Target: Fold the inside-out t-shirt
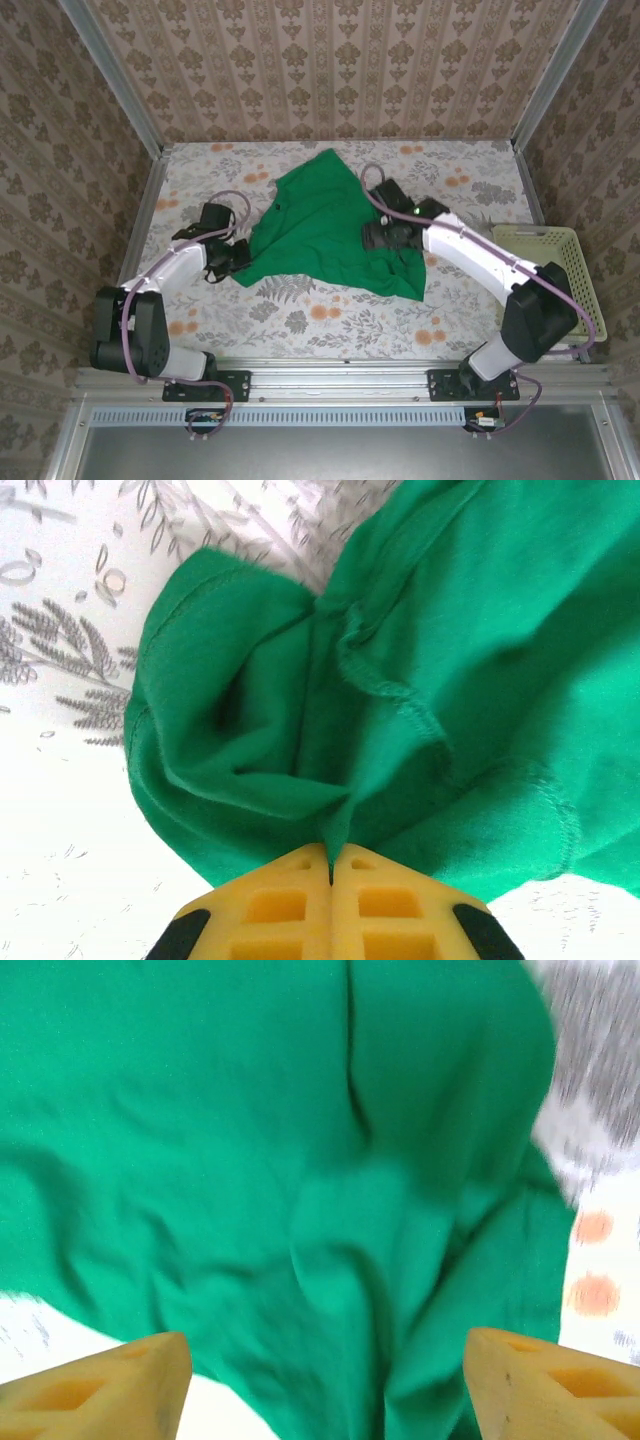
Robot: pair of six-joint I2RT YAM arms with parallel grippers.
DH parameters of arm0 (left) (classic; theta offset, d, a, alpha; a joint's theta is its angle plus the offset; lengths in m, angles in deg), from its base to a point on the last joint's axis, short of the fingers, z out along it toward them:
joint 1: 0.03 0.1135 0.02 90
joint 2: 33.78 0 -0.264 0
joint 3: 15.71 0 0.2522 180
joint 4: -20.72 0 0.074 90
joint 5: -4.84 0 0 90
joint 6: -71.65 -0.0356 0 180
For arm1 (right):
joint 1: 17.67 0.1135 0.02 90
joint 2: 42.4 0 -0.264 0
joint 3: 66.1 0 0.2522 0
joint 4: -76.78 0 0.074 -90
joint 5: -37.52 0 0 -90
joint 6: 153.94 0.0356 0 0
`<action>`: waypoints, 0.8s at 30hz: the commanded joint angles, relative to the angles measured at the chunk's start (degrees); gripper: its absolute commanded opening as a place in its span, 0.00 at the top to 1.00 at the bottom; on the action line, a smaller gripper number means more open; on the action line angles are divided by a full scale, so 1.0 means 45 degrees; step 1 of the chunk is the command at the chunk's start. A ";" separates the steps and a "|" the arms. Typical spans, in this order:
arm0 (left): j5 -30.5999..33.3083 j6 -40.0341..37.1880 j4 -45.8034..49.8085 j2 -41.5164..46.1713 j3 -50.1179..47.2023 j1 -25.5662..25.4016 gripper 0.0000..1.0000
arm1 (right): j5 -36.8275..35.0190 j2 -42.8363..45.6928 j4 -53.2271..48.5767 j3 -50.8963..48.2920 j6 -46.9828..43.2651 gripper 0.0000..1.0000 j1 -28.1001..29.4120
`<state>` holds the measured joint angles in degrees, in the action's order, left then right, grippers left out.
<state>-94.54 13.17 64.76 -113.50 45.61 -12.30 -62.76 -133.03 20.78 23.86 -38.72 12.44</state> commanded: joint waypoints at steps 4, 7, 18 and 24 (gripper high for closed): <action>-0.0180 0.0103 -0.0658 0.0508 -0.0209 0.0032 1.00 | 0.0020 -0.4027 0.0218 0.4655 -0.1225 0.25 -0.1241; -0.0083 0.0046 -0.0691 0.0624 -0.0370 0.0058 1.00 | 0.0379 -0.6265 -0.0746 0.7311 -0.1499 0.26 -0.1678; 0.0029 0.0103 -0.1119 0.0626 -0.0935 0.0293 1.00 | 0.1719 -1.1219 -0.2634 1.2814 -0.1614 0.33 -0.2062; 0.0066 0.0231 -0.0592 0.0254 -0.0648 0.1376 1.00 | 0.0655 -1.1396 -0.3243 1.2361 -0.1014 0.49 -0.2141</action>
<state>-94.35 13.42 60.70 -111.67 42.02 -8.50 -56.88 -184.86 10.57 80.10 -45.17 2.89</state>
